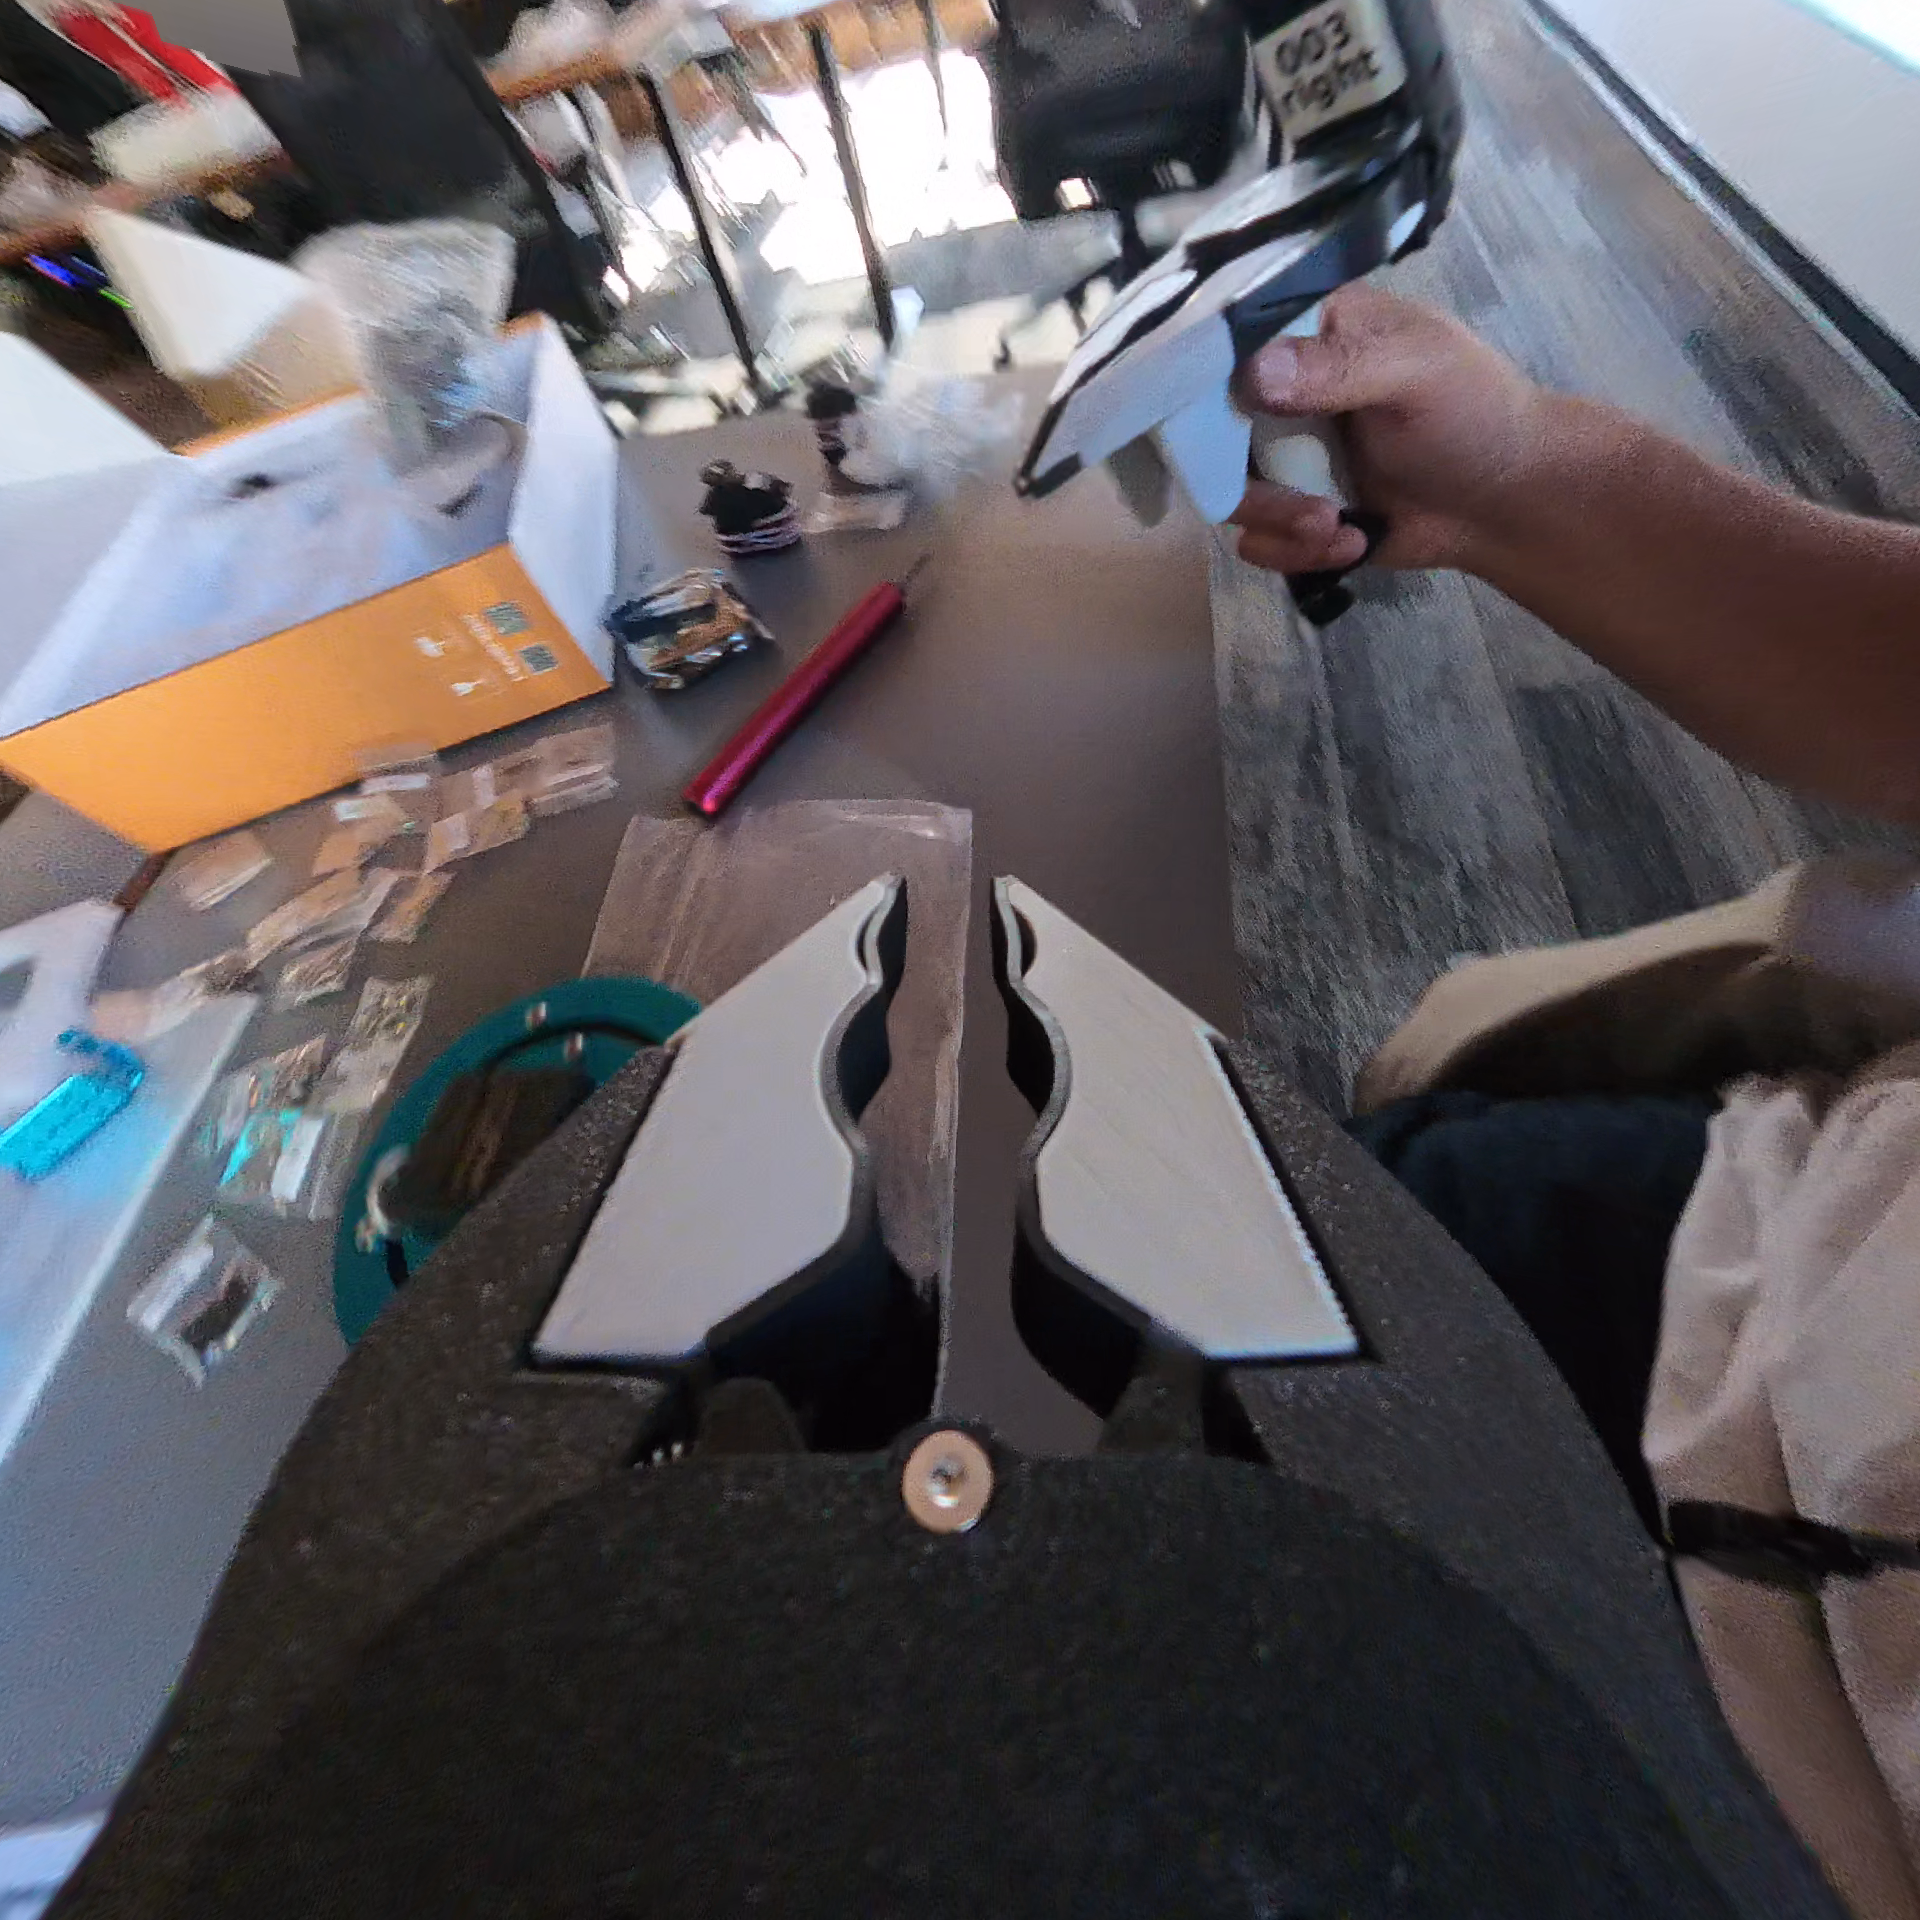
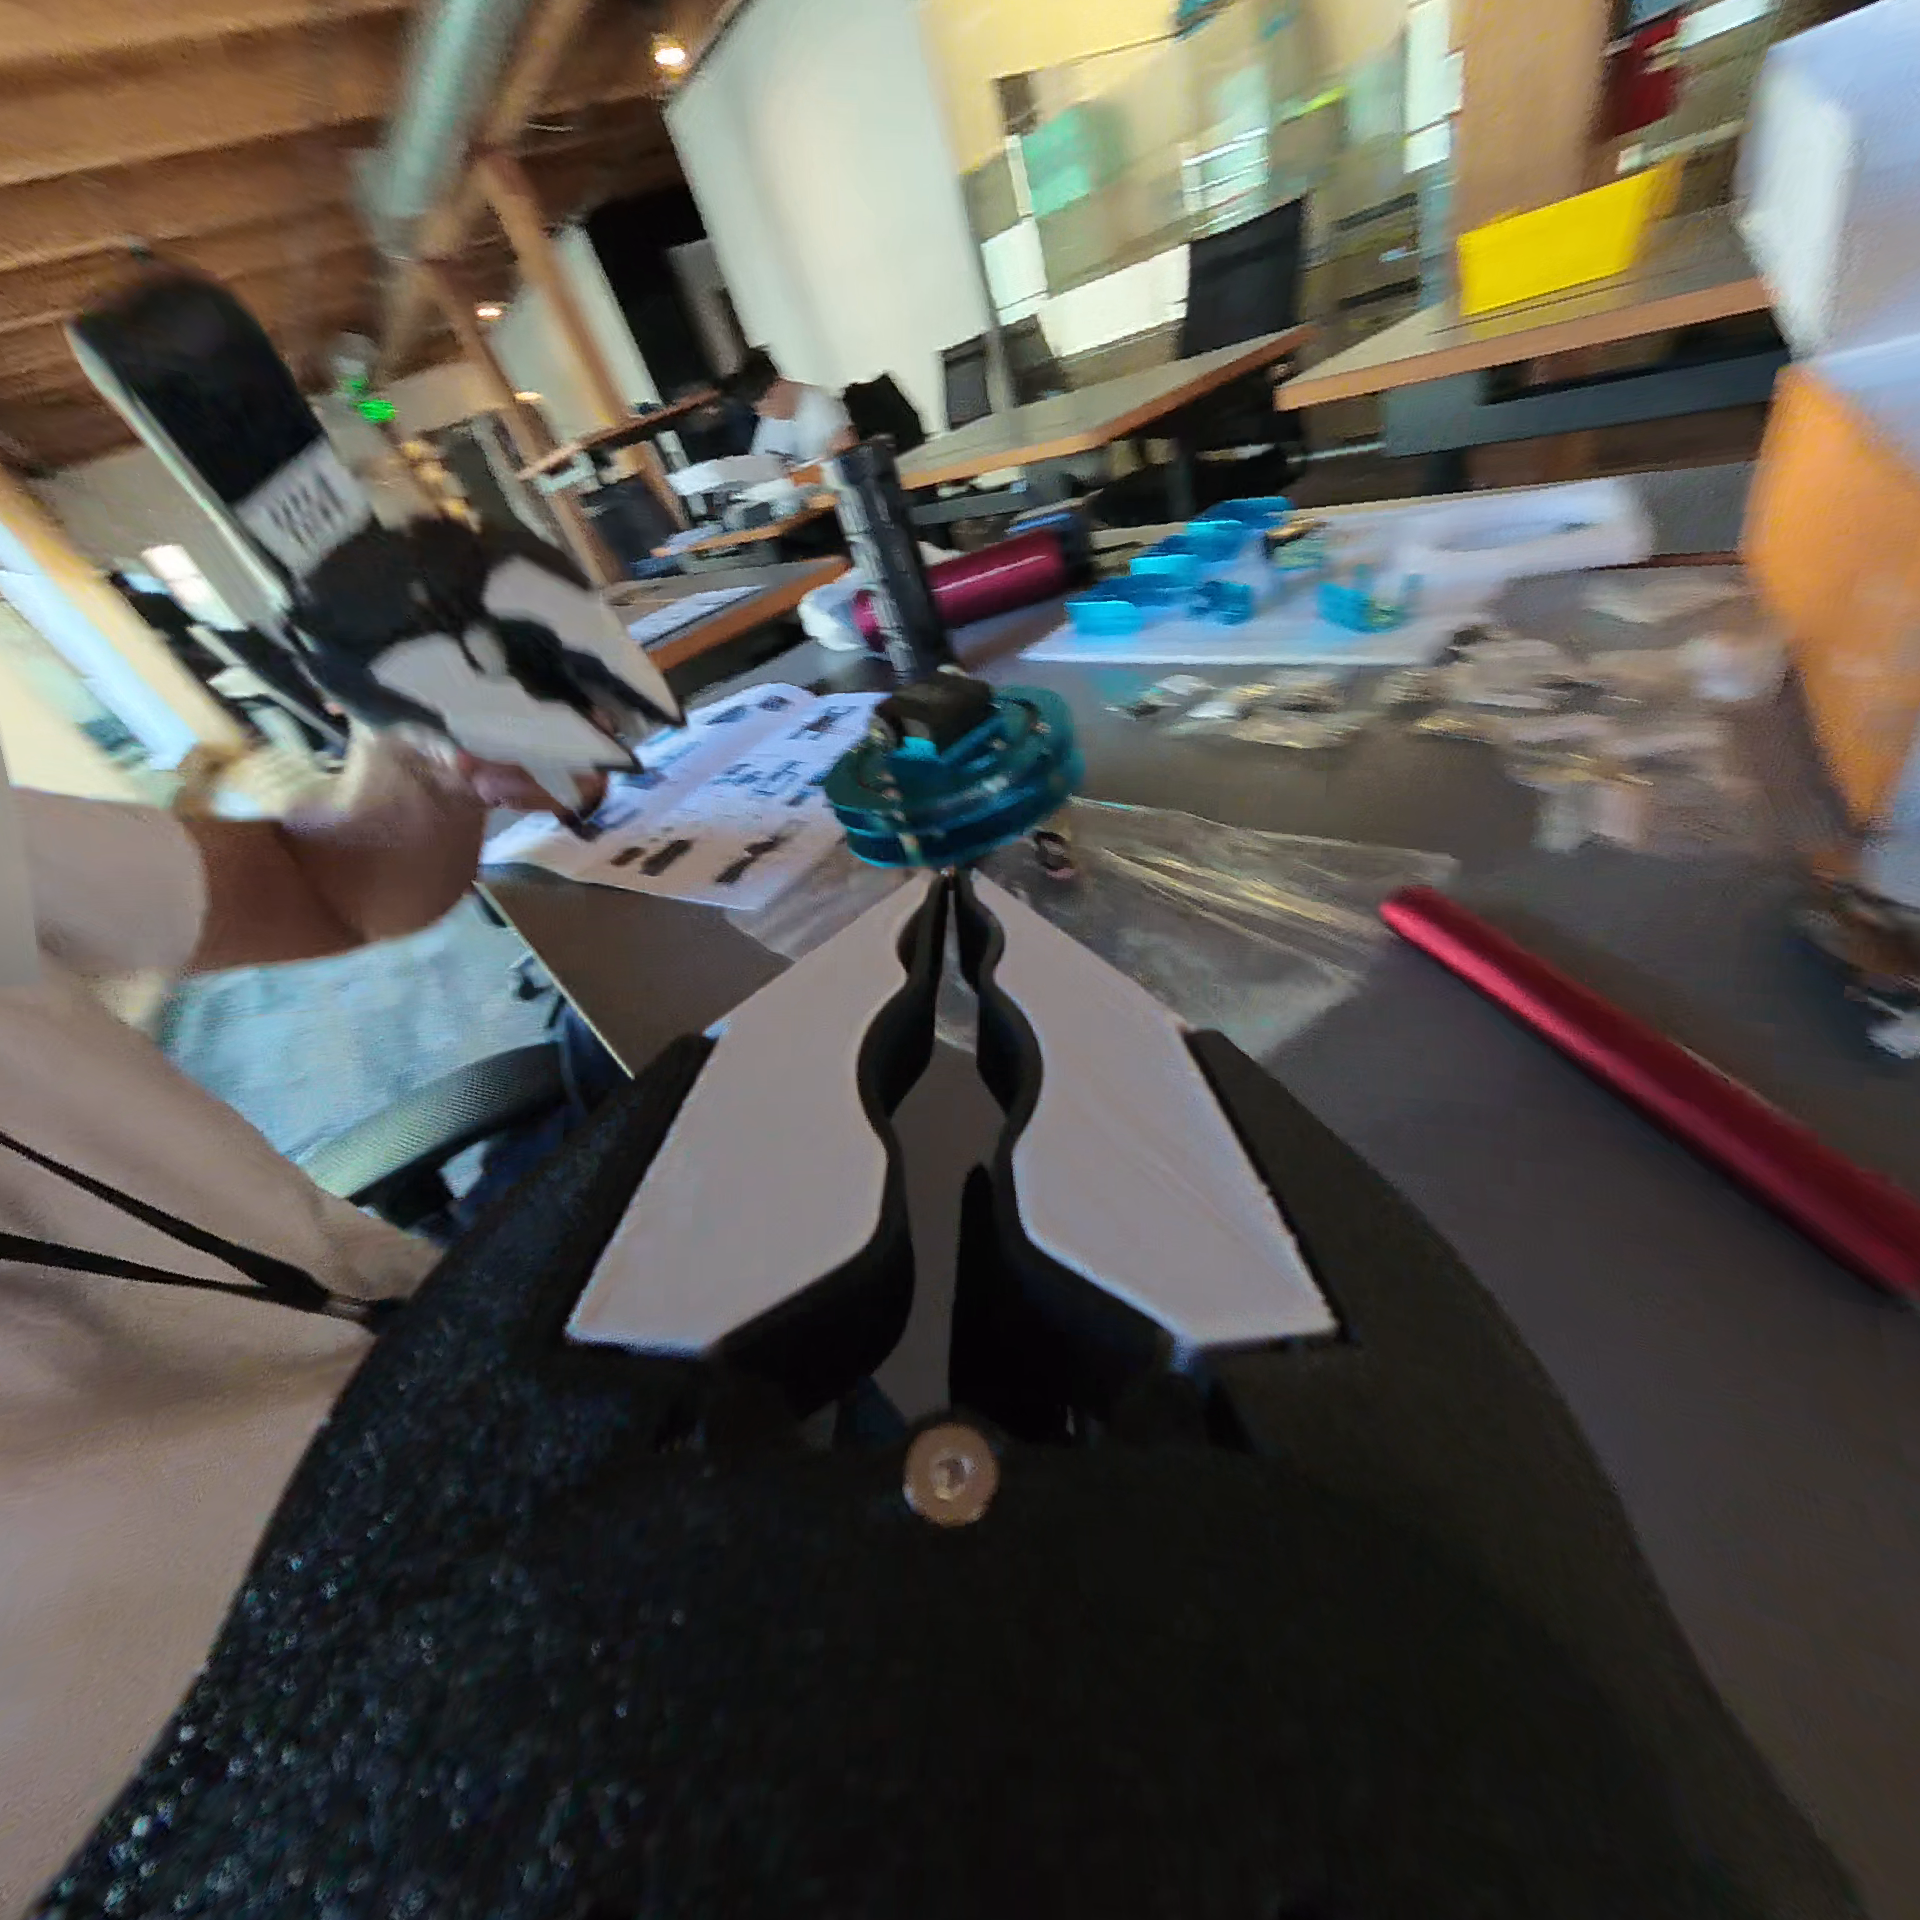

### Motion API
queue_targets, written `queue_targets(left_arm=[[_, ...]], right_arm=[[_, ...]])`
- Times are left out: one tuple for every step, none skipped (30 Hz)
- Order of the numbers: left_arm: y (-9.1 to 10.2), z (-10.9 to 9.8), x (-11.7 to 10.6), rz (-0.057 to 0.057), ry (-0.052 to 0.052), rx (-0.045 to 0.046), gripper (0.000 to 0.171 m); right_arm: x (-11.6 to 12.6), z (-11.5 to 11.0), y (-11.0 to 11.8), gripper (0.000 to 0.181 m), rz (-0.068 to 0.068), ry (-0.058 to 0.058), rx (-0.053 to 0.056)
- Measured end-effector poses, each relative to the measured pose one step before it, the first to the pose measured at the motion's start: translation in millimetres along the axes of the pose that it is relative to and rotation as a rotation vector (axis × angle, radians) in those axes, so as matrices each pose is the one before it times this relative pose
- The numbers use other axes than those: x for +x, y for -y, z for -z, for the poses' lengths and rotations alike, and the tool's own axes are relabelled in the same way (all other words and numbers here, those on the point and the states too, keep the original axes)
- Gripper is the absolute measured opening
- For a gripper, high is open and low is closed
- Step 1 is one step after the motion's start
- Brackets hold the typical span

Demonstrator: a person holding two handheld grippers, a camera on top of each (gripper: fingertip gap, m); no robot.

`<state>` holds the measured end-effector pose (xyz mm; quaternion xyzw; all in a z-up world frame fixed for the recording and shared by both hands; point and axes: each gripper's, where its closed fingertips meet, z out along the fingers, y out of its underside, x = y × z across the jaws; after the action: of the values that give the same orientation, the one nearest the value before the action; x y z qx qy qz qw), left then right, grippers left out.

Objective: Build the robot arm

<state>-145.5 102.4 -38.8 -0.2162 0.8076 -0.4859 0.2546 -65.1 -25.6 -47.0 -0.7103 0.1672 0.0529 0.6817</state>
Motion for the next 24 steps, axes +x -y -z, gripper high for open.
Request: queue_targets(left_arm=[[11.89, -9.25, -0.2, -0.0196, -0.0468, -0.05201, 0.018], [12.63, -10.81, -1.02, -0.0315, -0.0522, -0.04784, 0.02], [12.66, -12.4, -5.38, -0.0384, -0.0364, -0.04405, 0.02], [12.31, -14.54, -8.82, -0.0451, -0.0221, -0.03878, 0.02], [10.19, -17.29, -9.79, -0.0555, -0.0167, -0.03873, 0.022], [5.6, -20.05, -10.53, -0.0641, -0.0118, -0.05346, 0.025], [1.83, -22.26, -13.13, -0.062, 0.0038, -0.06639, 0.027], [0.46, -23.85, -12.68, -0.053, 0.0046, -0.06319, 0.028], [-0.31, -24.47, -9.68, -0.0465, -0.011, -0.05614, 0.029], [-0.76, -23.93, -6.82, -0.0202, -0.0276, -0.04897, 0.03], [-0.73, -22.23, -2.99, 0.0166, -0.0513, -0.04489, 0.03], [-0.4, -19.23, -1.17, 0.0292, -0.0608, -0.04067, 0.032], [-0.52, -16.04, -2.21, 0.0153, -0.0472, -0.0352, 0.037], [-0.1, -13.04, -3.99, 0.0052, -0.026, -0.02364, 0.041], [-0.63, -10.68, -2.1, 0.0053, -0.0292, -0.01935, 0.041], [-1.98, -9.02, -1.94, 0.009, -0.0267, -0.02319, 0.043], [-2.53, -7.92, -4.86, 0.0095, -0.0043, -0.02254, 0.044], [-2.15, -6.76, -4.84, 0.0102, -0.0017, -0.01356, 0.043], [-1.74, -5.7, -1.7, 0.014, -0.0179, -0.00521, 0.042], [-2.12, -5.28, -0.53, 0.0166, -0.0203, -0.00461, 0.038], [-2.38, -4.96, -1.88, 0.0112, -0.0044, -0.00614, 0.038], [2.01, -1.9, -0.19, 0.0075, -0.0111, 0.02151, 0.032], [2.11, -0.92, 1.96, 0.0033, -0.0194, 0.01682, 0.025], [0.93, -0.67, 2.59, -0.0043, -0.0158, 0.00864, 0.022]], right_arm=[[2.98, 16.5, -3.06, 0.0, 0.0041, -0.0292, 0.0153], [0.25, 14.41, -3.07, 0.0, -0.0108, -0.0071, 0.0218], [-1.23, 12.39, -3.38, 0.0, -0.0209, 0.0068, 0.0207], [-0.56, 10.44, -4.0, 0.0, -0.0217, 0.0049, 0.0173], [0.94, 8.98, -4.42, 0.0, -0.0132, -0.0059, 0.0122], [2.14, 8.09, -3.96, 0.0, -0.0015, -0.0146, 0.0142], [1.88, 7.55, -3.01, 0.0, 0.0004, -0.0137, 0.0182], [0.83, 7.38, -1.91, 0.0, -0.0037, -0.0054, 0.0217], [0.22, 7.33, -0.45, 0.0, -0.0084, 0.0004, 0.0278], [0.38, 7.19, 0.85, 0.0, -0.0119, 0.0025, 0.0339], [0.64, 6.85, 0.69, 0.0, -0.0133, 0.0046, 0.0284], [1.43, 6.08, -0.79, 0.0, -0.0104, 0.0022, 0.0146], [2.72, 5.4, -2.41, 0.0, -0.0047, -0.005, -0.0001], [3.79, 5.05, -3.59, 0.0, 0.0004, -0.012, -0.0097], [3.75, 4.89, -4.12, 0.0, 0.0034, -0.0136, -0.0142], [3.21, 4.79, -3.58, 0.0, 0.0046, -0.012, -0.011], [2.73, 4.78, -2.57, 0.0, 0.0044, -0.0101, -0.0031], [2.16, 4.45, -1.78, 0.0, 0.0005, -0.0059, 0.0012], [1.96, 4.03, -1.31, 0.0, -0.0028, -0.003, 0.0034], [1.96, 3.54, -0.76, 0.0, -0.0032, -0.0023, 0.004], [2.43, 2.84, -0.26, 0.0, -0.0022, -0.0041, 0.0043], [2.67, 2.07, 0.52, 0.0, 0.0008, -0.0049, 0.0036], [2.65, 0.85, 1.17, 0.0, 0.0039, -0.0036, 0.0008], [2.83, -0.58, 2.08, 0.0, 0.0082, -0.0031, -0.0038]])
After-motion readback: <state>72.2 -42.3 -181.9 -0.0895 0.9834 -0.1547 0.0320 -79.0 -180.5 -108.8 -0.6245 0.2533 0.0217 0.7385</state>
